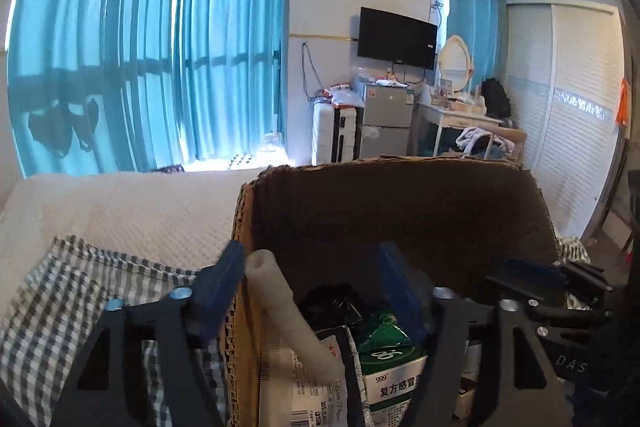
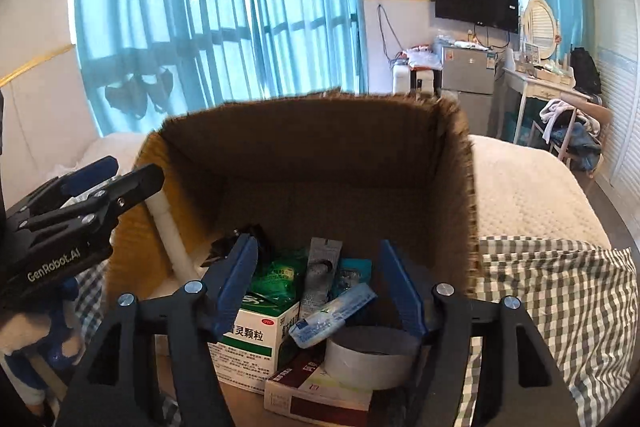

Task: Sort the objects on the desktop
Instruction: 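Open both grippers to drop the bottle and hair band into the box, then move both grippers back toward the items beside the box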

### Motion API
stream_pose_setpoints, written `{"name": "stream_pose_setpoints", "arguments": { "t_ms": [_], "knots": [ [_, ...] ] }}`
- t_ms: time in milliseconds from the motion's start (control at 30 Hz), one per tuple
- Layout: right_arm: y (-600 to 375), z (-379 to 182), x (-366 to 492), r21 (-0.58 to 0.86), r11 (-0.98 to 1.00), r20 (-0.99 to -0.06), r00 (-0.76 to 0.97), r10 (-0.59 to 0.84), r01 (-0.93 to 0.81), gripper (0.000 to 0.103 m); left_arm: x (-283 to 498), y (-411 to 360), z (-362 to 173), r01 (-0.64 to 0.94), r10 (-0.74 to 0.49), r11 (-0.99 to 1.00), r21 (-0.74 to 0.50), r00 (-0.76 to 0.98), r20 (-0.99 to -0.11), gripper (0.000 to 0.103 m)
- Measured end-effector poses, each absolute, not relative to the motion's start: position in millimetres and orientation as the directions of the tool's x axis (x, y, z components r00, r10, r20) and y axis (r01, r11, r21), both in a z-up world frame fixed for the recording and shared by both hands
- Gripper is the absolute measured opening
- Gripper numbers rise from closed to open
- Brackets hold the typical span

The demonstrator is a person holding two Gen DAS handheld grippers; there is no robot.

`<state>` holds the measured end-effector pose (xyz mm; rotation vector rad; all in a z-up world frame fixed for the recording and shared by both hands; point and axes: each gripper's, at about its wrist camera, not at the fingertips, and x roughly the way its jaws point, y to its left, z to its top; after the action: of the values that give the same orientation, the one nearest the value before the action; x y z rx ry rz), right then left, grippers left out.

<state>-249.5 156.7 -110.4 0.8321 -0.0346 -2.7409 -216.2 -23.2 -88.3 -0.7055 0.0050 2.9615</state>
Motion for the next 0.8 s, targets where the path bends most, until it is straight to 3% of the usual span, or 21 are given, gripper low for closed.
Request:
{"name": "stream_pose_setpoints", "arguments": {
  "t_ms": [300, 567, 800],
  "knots": [
    [173.7, -69.6, -216.2, 0.143, -0.967, -0.455, -0.854, -0.252, 0.209, 0.070, -180.9, -28.7, -46.4, -0.093, 0.098, -0.995, -0.030, -0.934, -0.343, 0.103],
    [177.6, -34.7, -171.7, 0.147, -0.970, -0.361, -0.902, -0.236, 0.194, 0.087, -139.1, -43.8, -6.7, -0.085, 0.098, -0.994, -0.063, -0.961, -0.258, 0.103],
    [182.3, -17.1, -131.5, 0.146, -0.972, -0.299, -0.929, -0.220, 0.183, 0.093, -105.0, -55.9, 13.5, -0.069, 0.086, -0.995, -0.078, -0.970, -0.226, 0.103]
  ]
}}
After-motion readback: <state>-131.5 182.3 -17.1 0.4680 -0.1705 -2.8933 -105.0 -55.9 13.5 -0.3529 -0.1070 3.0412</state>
